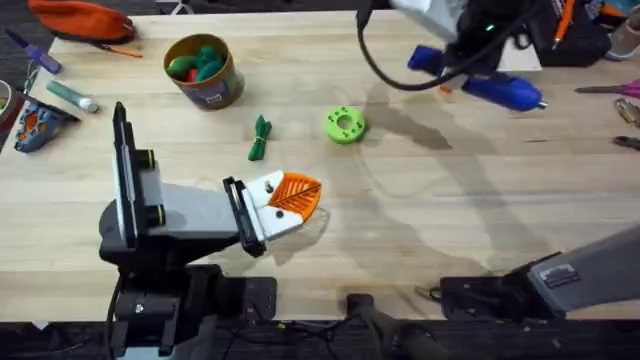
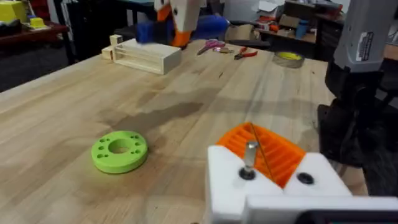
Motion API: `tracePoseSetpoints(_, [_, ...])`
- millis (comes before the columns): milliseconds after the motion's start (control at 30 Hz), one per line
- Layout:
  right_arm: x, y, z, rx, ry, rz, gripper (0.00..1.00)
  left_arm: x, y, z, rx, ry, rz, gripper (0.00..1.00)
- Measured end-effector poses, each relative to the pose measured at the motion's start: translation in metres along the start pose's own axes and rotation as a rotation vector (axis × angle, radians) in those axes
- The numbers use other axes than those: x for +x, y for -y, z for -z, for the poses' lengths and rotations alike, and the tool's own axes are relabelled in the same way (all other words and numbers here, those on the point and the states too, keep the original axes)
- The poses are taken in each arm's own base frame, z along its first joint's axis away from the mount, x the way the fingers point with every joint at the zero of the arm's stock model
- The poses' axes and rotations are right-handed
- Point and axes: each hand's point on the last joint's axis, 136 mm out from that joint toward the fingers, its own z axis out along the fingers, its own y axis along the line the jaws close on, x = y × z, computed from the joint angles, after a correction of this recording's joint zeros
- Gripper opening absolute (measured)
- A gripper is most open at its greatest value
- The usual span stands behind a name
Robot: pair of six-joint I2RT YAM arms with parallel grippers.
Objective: Pick up the gripper from the table and insert it into the empty holder that is missing its gripper. Then pick up a screw, insert it into the mounting hole, and use the screwdriver to tighten it. Finally, clean up the table by picking up the vegetable and placing it into the bucket.
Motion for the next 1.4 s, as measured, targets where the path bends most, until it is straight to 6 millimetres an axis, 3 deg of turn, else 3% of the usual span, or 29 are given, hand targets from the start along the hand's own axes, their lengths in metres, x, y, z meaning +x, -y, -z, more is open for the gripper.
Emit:
tracePoseSetpoints(167, [-0.004,-0.012,-0.043,-0.114,-0.032,0.080,0.022,0.000,0.000,0.000,0.000,0.000,0.000,0.005])
tracePoseSetpoints(500, [-0.003,-0.032,-0.105,-0.209,-0.008,0.224,0.022,0.000,0.000,0.000,-0.001,0.000,-0.018,0.005])
tracePoseSetpoints(967, [-0.011,-0.035,-0.124,-0.211,0.044,0.271,0.022,0.000,0.000,0.000,-0.001,0.000,-0.023,0.005])
tracePoseSetpoints(1033, [-0.012,-0.038,-0.129,-0.224,0.041,0.272,0.187,0.000,0.000,0.000,-0.001,0.000,-0.023,0.005])
tracePoseSetpoints(1200, [-0.012,-0.039,-0.133,-0.230,0.037,0.275,0.915,0.000,0.000,0.000,-0.001,0.000,-0.024,0.005])
tracePoseSetpoints(1267, [-0.012,-0.039,-0.133,-0.231,0.037,0.278,0.983,0.000,0.000,0.000,-0.001,0.000,-0.024,0.005])
tracePoseSetpoints(1400, [-0.012,-0.039,-0.133,-0.229,0.038,0.277,0.990,0.000,0.000,0.000,-0.001,0.000,-0.026,0.005])
